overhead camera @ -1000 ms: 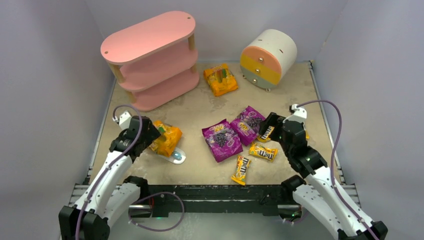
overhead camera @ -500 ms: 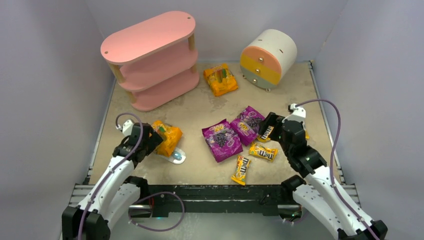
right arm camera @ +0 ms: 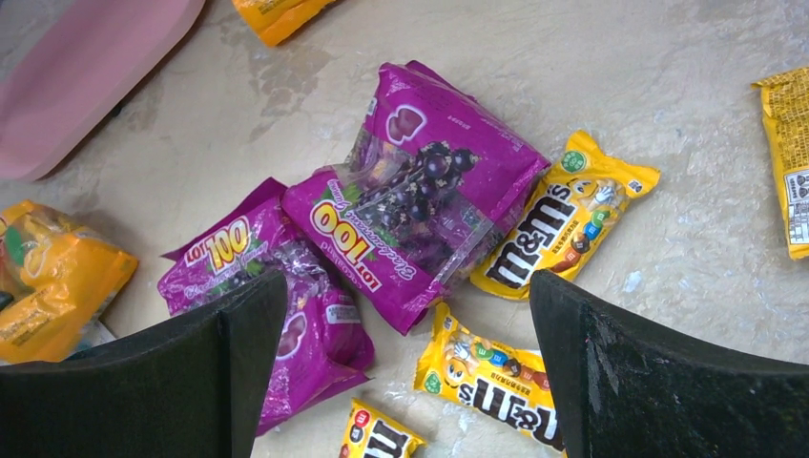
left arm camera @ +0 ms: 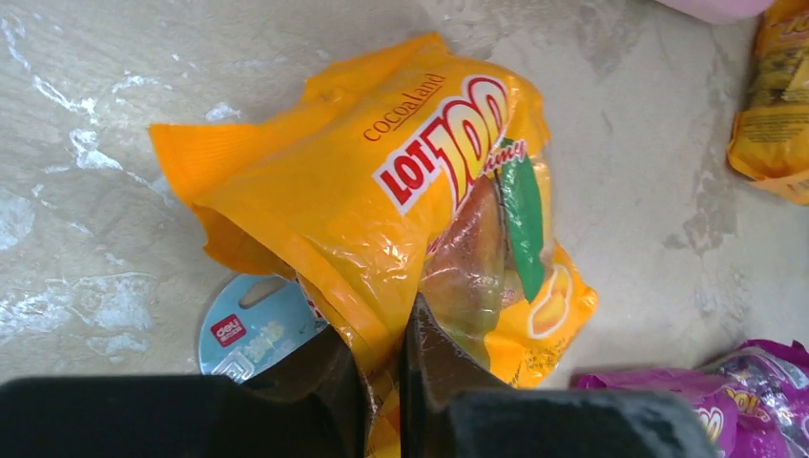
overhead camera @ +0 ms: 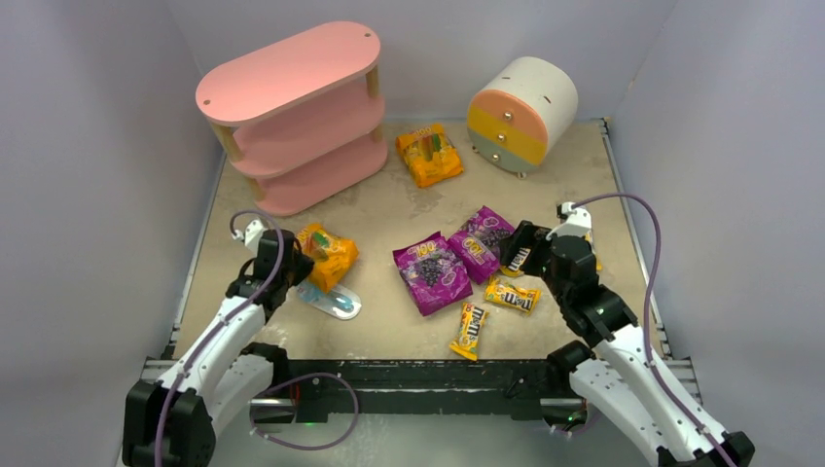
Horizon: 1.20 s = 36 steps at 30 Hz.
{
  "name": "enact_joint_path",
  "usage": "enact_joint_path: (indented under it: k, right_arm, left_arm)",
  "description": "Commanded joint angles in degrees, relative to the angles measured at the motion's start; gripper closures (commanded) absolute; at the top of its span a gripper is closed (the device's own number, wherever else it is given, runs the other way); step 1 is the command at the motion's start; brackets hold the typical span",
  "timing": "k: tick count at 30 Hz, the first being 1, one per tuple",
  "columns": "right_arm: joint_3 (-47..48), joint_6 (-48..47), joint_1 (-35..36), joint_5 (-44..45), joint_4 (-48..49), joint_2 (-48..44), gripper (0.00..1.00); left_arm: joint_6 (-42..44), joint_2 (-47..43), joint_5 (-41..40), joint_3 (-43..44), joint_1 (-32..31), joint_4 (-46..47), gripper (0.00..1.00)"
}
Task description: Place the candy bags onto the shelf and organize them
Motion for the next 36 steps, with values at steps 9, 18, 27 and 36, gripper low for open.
enact_joint_path:
  k: [9,18,27,36]
  right_arm:
    - [2.2,-4.0,0.2,-10.2,2.3,-0.8,0.01]
    - [1.1,-4.5,0.1,-35.2,16.2,-0.5,0.01]
    - [6.4,1.8,0.2,-53.6,29.5,7.9,0.01]
    - [8.3,12.5,0.5,-68.0,44.2,18.5,0.01]
  left_arm:
    - [19.5,-9.9,27.2,4.7,0.4,21.1,1.0]
    - [15.1,-0.1,61.0,5.3,-0.8,56.1,1.0]
    - [29.1,-4.5,68.4,7.7,-12.7,57.2,1.0]
    - [29.7,-3.7,69.2,9.5,-13.7,54.7,1.0]
